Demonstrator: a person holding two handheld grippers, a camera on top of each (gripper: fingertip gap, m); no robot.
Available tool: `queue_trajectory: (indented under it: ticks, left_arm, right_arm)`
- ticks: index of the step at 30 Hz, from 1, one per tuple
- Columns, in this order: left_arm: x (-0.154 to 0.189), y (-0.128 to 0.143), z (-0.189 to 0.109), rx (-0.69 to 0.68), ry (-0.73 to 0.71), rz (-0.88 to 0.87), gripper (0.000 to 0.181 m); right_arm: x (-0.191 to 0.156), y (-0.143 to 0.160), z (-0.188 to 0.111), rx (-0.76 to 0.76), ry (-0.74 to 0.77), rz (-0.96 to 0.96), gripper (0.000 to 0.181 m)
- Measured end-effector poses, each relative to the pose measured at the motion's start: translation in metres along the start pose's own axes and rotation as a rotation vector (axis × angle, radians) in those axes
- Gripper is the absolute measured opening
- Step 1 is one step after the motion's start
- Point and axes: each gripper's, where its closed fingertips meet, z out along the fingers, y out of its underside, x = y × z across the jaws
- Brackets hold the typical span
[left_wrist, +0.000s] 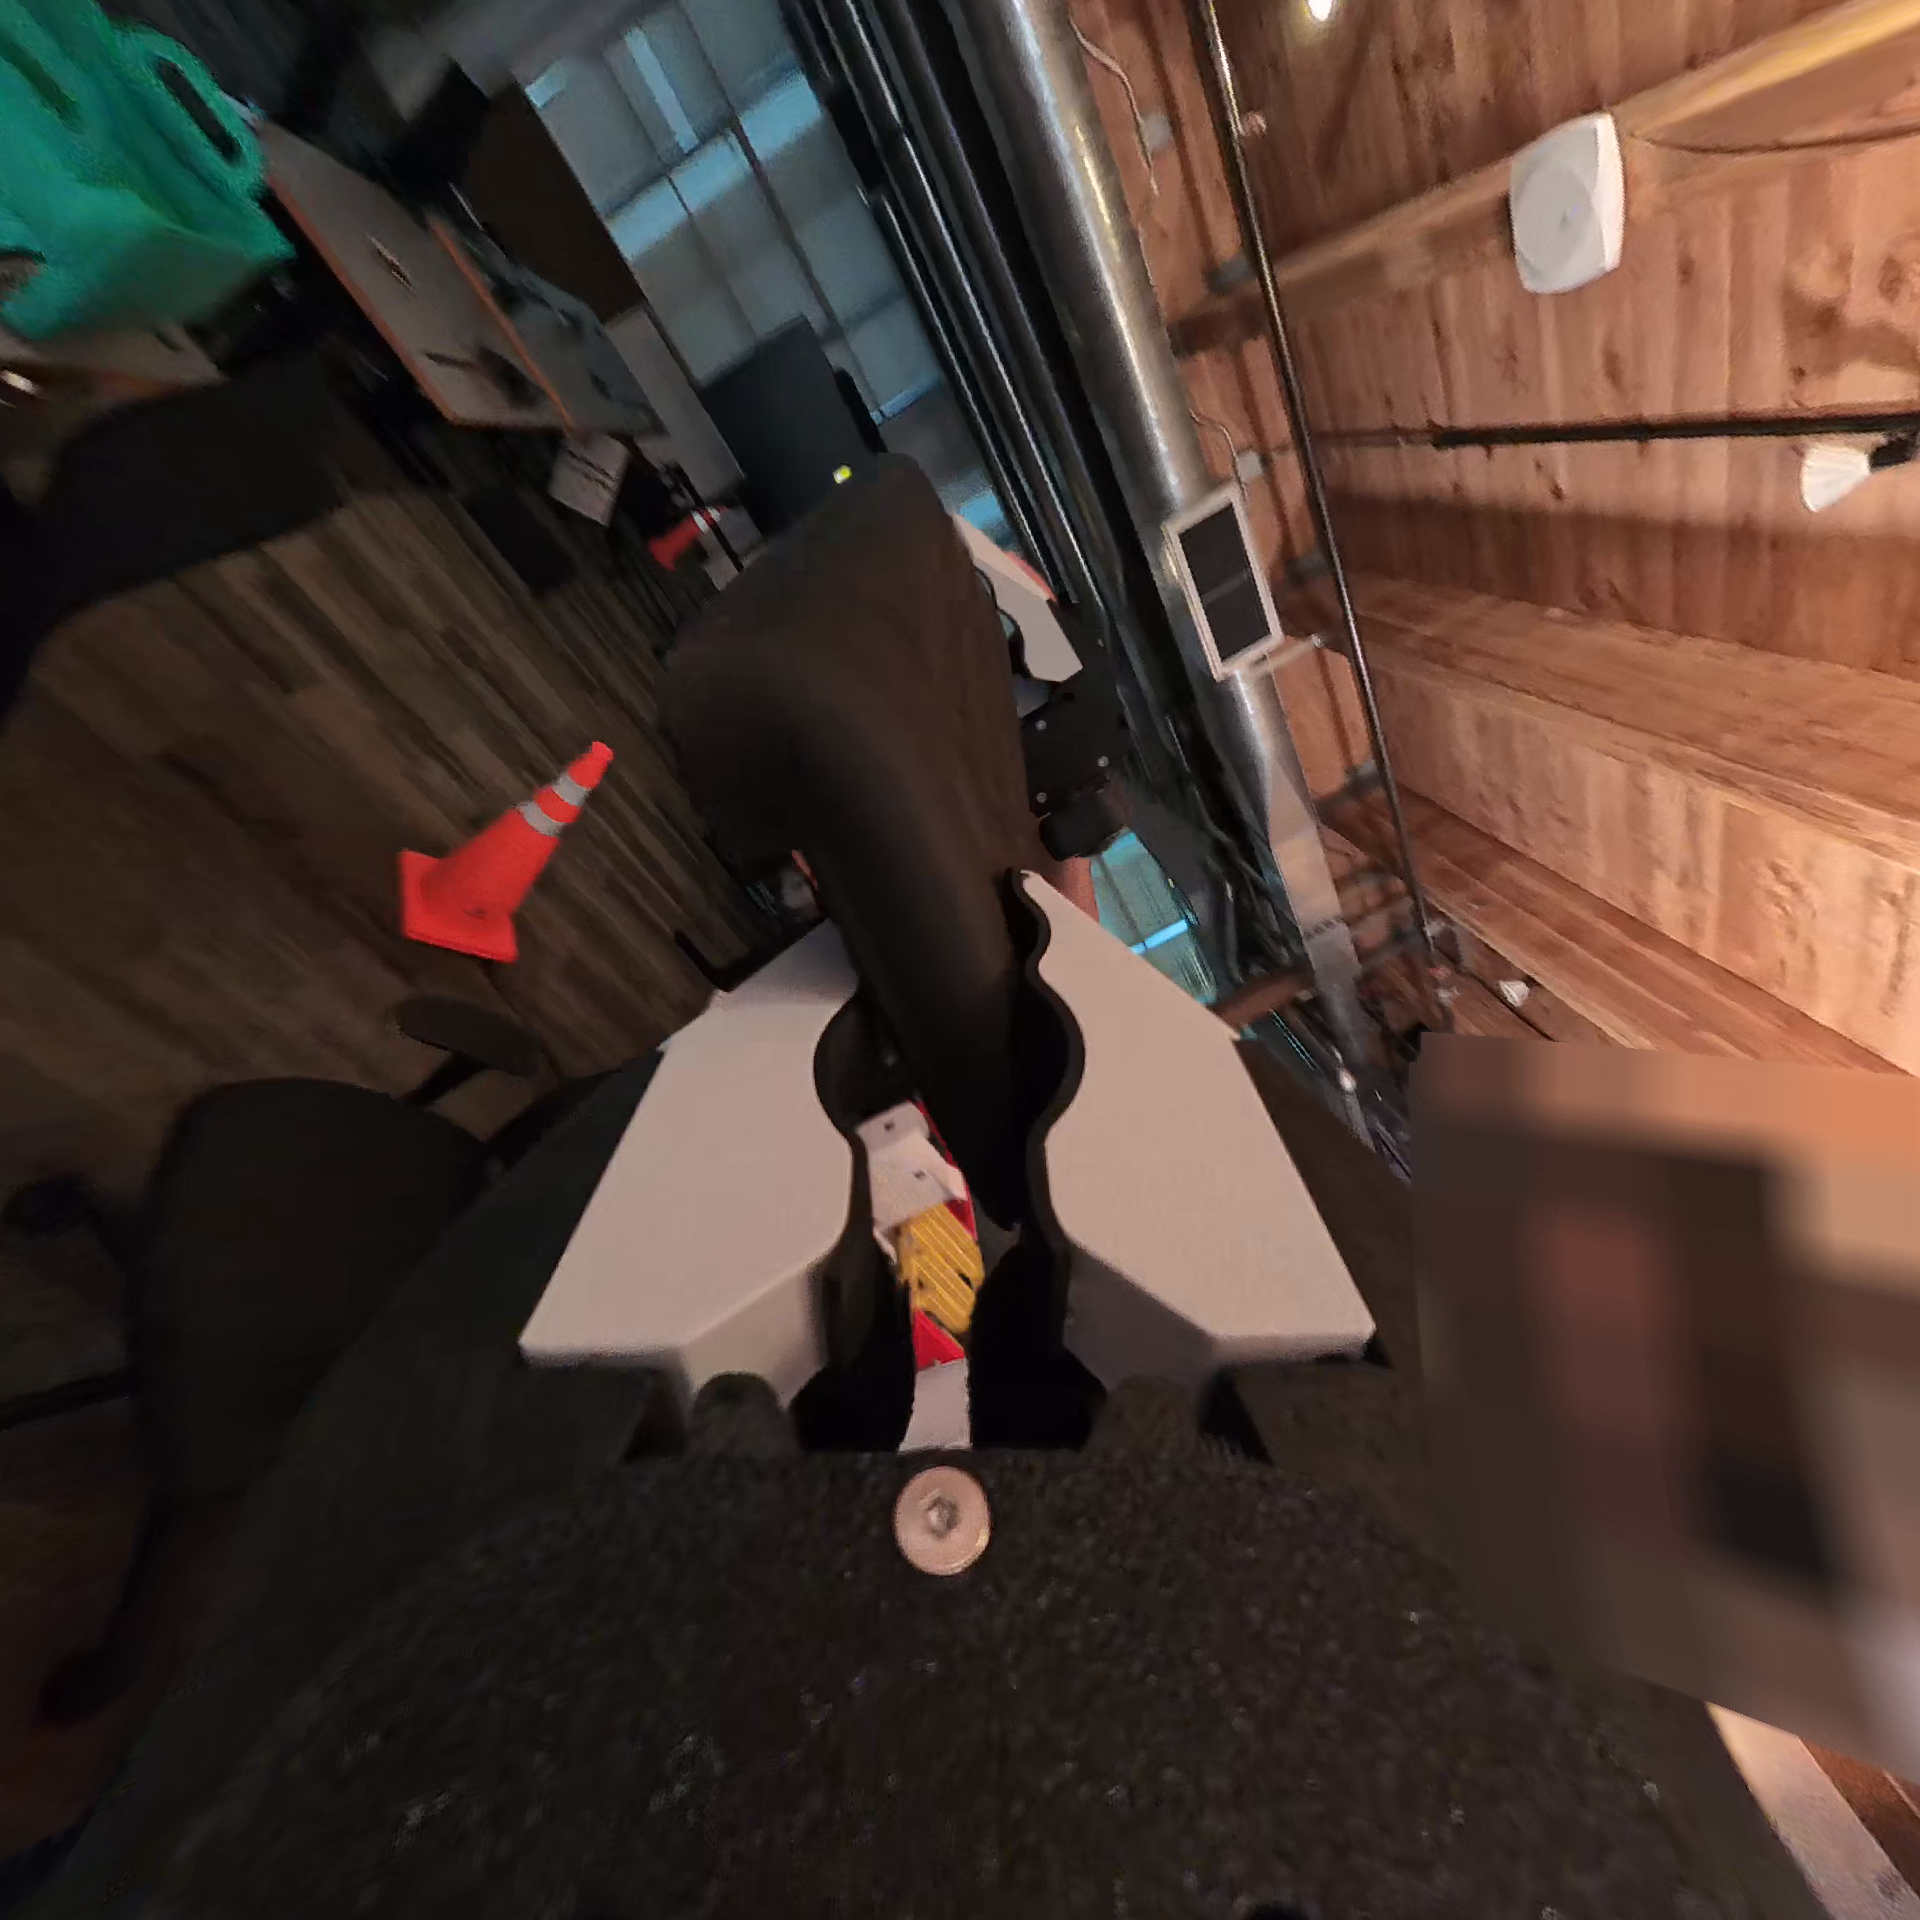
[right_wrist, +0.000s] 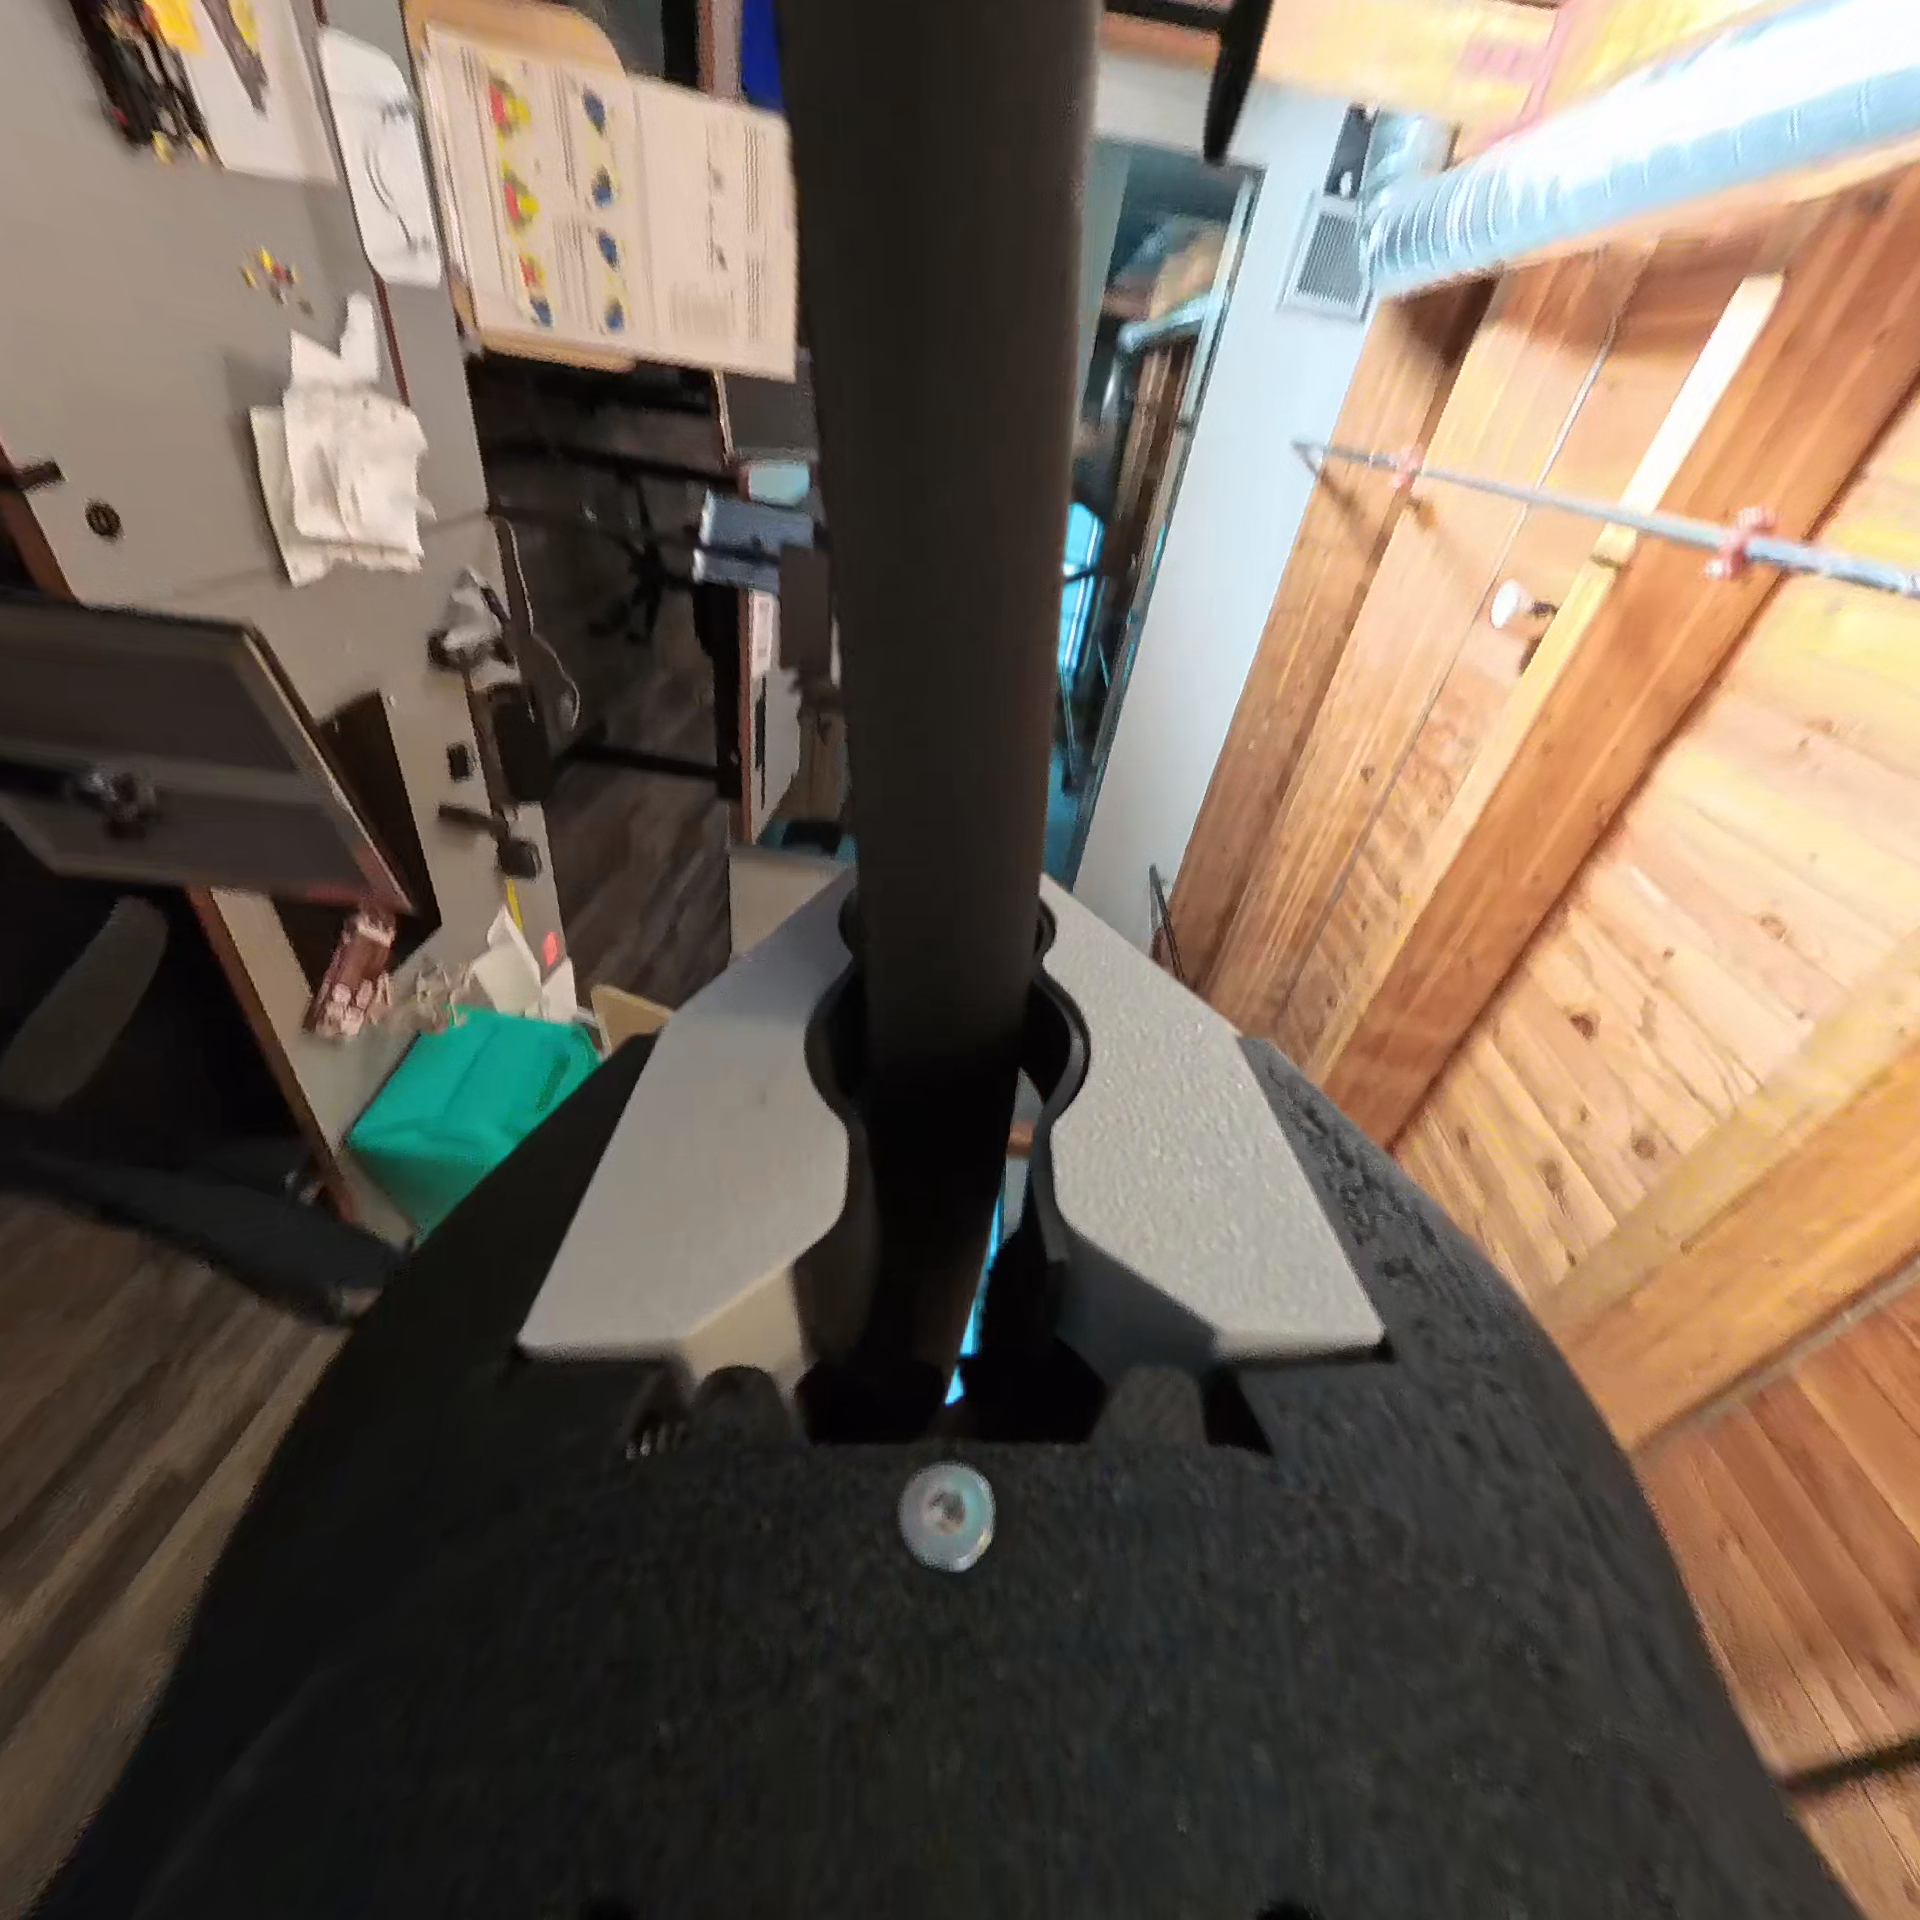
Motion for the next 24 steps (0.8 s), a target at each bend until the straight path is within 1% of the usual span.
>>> queue_trajectory:
  ticks: [3, 5, 7, 9, 13, 15, 20, 22, 24]
  left_arm:
    - [-0.056, 0.001, -0.044, 0.104, -0.06, -0.029, 0.022]
    - [-0.1, -0.004, -0.073, 0.153, -0.09, -0.058, 0.022]
    - [-0.15, -0.017, -0.102, 0.191, -0.112, -0.103, 0.021]
    - [-0.207, -0.036, -0.128, 0.212, -0.139, -0.145, 0.022]
    - [-0.345, -0.088, -0.169, 0.205, -0.203, -0.22, 0.021]
    - [-0.422, -0.116, -0.186, 0.184, -0.23, -0.247, 0.021]
    - [-0.617, -0.178, -0.225, 0.13, -0.254, -0.41, 0.022]
    - [-0.688, -0.205, -0.239, 0.076, -0.286, -0.413, 0.021]
    - [-0.753, -0.235, -0.253, 0.049, -0.314, -0.421, 0.021]
  right_arm:
    - [-0.055, -0.051, 0.064, 0.099, -0.003, 0.031, 0.022]
    - [-0.096, -0.086, 0.109, 0.149, -0.021, 0.064, 0.023]
    - [-0.14, -0.119, 0.158, 0.188, -0.034, 0.077, 0.023]
    - [-0.188, -0.149, 0.211, 0.207, -0.059, 0.092, 0.023]
    - [-0.295, -0.194, 0.327, 0.198, -0.136, 0.097, 0.022]
    - [-0.354, -0.212, 0.386, 0.175, -0.196, 0.101, 0.023]
    - [-0.504, -0.253, 0.526, 0.113, -0.379, 0.106, 0.023]
    - [-0.554, -0.268, 0.578, 0.097, -0.411, 0.102, 0.023]
    - [-0.596, -0.282, 0.631, 0.083, -0.413, 0.081, 0.023]
